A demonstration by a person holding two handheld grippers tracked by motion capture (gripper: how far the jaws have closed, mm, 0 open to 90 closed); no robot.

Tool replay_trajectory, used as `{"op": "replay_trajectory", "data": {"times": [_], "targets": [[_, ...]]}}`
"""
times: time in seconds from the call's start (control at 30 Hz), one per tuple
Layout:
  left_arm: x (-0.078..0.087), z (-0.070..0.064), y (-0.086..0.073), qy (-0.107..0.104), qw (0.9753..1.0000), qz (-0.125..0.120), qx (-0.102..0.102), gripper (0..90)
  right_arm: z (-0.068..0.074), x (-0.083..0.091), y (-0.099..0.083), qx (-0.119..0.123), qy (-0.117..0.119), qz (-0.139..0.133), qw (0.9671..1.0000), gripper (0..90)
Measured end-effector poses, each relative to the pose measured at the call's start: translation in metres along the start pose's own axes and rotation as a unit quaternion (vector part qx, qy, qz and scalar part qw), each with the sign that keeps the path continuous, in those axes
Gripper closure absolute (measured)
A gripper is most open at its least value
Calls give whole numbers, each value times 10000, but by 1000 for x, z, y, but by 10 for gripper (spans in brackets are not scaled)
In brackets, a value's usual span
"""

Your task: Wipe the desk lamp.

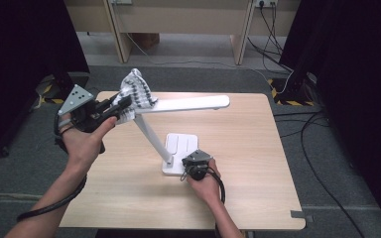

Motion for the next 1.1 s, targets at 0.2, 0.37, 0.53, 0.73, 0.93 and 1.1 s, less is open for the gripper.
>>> {"op": "replay_trajectory", "data": {"times": [0.2, 0.37, 0.53, 0.73, 0.93, 1.1], "targets": [[0, -2, -3, 39, 10000, -24, -2, 710, 0, 0, 0, -5, 11, 16, 10000, 900], [1, -7, -7, 103, 9998, -140, -19, 710, 0, 0, 0, 11, 13, 13, 10000, 900], [0, -14, -11, 124, 9996, -264, -58, 710, 0, 0, 0, 29, -5, 12, 10000, 900], [-4, -21, -9, 53, 9997, -217, -70, 710, 0, 0, 0, 24, 1, 4, 10000, 900], [-7, -30, -9, -23, 9997, -240, -57, 710, 0, 0, 0, 19, 6, 5, 10000, 900], [-10, -36, -7, -98, 9997, -215, -70, 710, 1, 0, -1, 37, -7, -19, 10000, 900]]}}
Point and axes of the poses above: each handheld gripper's, and its own axes: x roughly backward along the jaws, y roughly out of its top, z roughly to its left, the point moved 2 cm from there along -x, roughly forward along the jaws, and after that the axes turned 8 degrees about y, right-handed, at the moved point
